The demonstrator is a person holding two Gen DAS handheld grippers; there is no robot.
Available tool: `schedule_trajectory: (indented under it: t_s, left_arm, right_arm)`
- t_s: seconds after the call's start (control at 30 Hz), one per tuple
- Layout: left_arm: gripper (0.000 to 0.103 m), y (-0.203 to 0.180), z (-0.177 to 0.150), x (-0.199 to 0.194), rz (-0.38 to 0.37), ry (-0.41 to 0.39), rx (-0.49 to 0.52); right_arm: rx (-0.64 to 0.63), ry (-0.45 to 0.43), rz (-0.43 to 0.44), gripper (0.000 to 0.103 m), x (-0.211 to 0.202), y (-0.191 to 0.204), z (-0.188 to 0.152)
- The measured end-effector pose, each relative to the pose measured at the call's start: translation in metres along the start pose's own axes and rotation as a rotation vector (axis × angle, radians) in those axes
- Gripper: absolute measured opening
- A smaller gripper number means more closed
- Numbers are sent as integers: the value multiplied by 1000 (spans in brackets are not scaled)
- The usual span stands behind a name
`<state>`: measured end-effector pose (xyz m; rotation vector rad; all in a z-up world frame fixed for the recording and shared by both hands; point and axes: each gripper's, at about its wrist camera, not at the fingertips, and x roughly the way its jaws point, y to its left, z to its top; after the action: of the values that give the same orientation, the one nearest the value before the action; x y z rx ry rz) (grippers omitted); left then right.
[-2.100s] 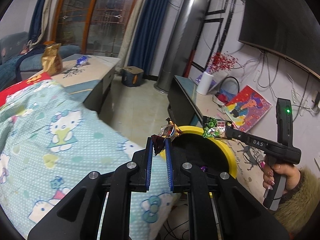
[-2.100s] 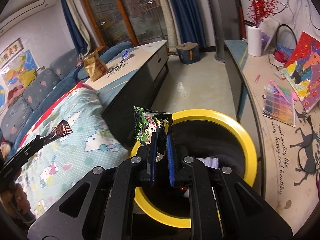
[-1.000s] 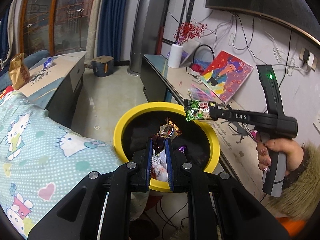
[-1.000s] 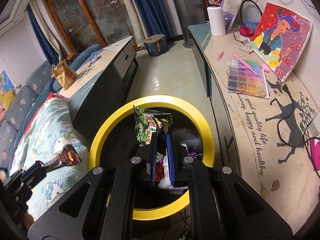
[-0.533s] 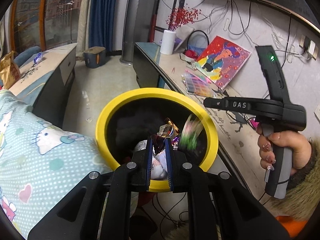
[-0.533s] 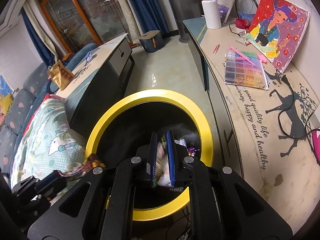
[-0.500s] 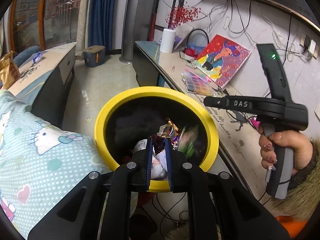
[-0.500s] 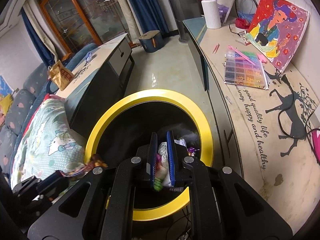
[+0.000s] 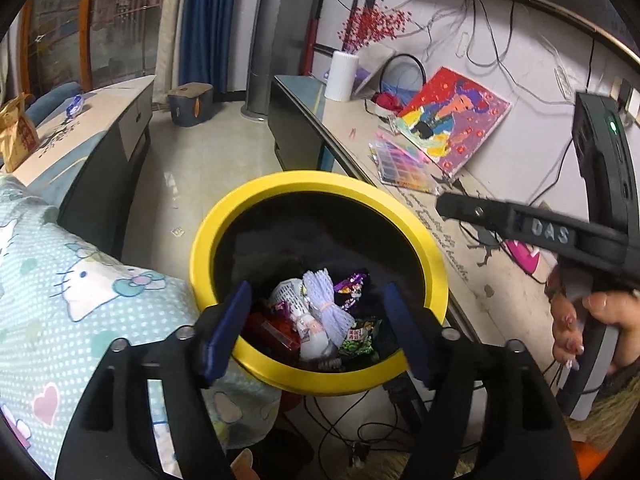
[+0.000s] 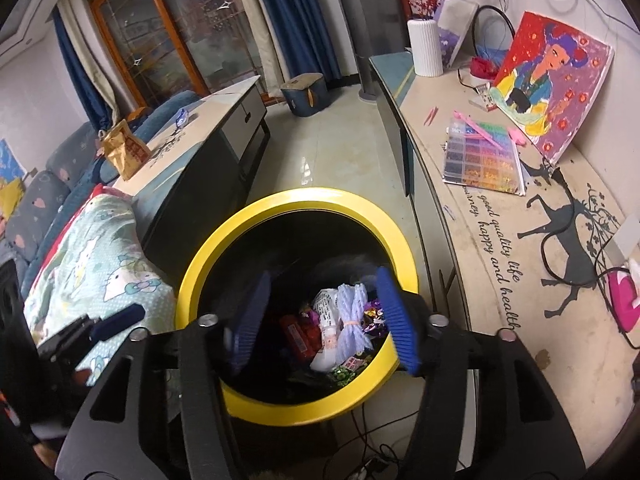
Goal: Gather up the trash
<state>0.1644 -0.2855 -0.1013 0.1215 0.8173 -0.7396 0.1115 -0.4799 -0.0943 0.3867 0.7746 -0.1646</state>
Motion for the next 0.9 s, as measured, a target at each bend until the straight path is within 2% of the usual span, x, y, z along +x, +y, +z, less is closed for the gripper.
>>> schedule_trajectory:
  t_s: [0.07, 0.1, 0.13, 0.2, 0.33, 0.5, 0.57, 0.9]
  left_arm:
    - [81, 4, 2, -6, 8, -13, -15]
    - [85, 6, 2, -10, 10, -20, -23]
    - [87, 8, 3, -14, 13, -26, -29]
    - [95, 14, 4, -24, 29, -46, -43]
    - [96, 26, 5, -43, 69, -82, -76]
    - [96, 44, 2, -67, 135, -118, -118]
    - [96, 51, 0, -77, 159, -136, -135]
    - [96, 69, -18, -130, 290, -242, -168]
  right_arm:
    - [-11, -6, 0, 55, -4, 4, -1]
    - [-17, -11, -2, 58, -7, 7, -1]
    - [-21, -23, -4, 67, -11, 9, -1]
    - [-30, -38, -7, 71, -17, 13, -1]
    - [-42, -68, -6, 81, -26, 22, -2]
    - [-69, -88, 8, 83, -35, 35, -8]
    - [-77, -105, 17, 91, -40, 41, -11]
    - [-173, -221, 2, 92, -64, 85, -32]
